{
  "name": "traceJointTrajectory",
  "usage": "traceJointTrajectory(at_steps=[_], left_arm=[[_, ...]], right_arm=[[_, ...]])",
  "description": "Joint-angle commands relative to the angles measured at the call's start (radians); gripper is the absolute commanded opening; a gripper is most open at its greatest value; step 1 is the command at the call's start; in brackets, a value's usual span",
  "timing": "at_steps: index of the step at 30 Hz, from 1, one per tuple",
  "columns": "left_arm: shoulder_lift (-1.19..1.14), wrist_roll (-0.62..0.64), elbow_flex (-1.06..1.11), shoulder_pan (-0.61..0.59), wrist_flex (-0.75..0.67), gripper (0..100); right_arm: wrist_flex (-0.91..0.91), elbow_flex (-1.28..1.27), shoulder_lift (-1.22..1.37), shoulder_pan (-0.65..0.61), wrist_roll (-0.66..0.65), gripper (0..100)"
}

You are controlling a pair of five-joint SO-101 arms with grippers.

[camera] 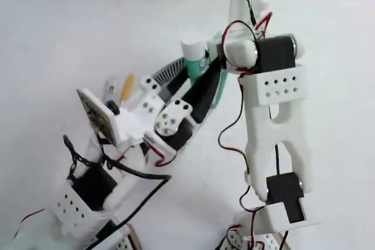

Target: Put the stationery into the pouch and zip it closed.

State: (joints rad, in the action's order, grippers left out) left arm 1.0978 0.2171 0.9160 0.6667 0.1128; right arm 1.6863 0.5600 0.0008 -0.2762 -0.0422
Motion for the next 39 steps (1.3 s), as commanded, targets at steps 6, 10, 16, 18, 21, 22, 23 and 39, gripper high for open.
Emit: traceJointTrajectory(at_steps=[6, 10, 16, 18, 21, 22, 23, 39], left_arm=[[0.213, 0.008, -0.052, -0.147, 0.092, 2], [0.143, 0.086, -0.066, -0.107, 0.086, 2], [-0.070, 0.103, -0.087, -0.101, -0.017, 2], [-0.107, 0.103, -0.087, -0.093, -0.049, 2], [-0.119, 0.103, -0.087, -0.058, -0.081, 2], [-0.122, 0.103, -0.087, -0.041, -0.092, 2], [-0.125, 0.103, -0.087, -0.022, -0.106, 2], [0.131, 0.127, -0.084, -0.213, 0.183, 2]], right_arm=[[0.005, 0.101, -0.038, -0.013, 0.002, 11.6], [0.027, 0.130, -0.038, -0.013, 0.002, 11.6], [0.019, 0.120, -0.038, 0.070, -0.003, 11.6], [0.019, 0.146, -0.031, 0.088, -0.041, 11.5], [0.015, 0.150, -0.028, 0.102, -0.104, 11.5], [0.007, 0.149, -0.027, 0.107, -0.110, 11.5], [0.002, 0.149, -0.027, 0.108, -0.110, 11.5], [-0.025, 0.126, 0.001, 0.024, -0.110, 11.5]])
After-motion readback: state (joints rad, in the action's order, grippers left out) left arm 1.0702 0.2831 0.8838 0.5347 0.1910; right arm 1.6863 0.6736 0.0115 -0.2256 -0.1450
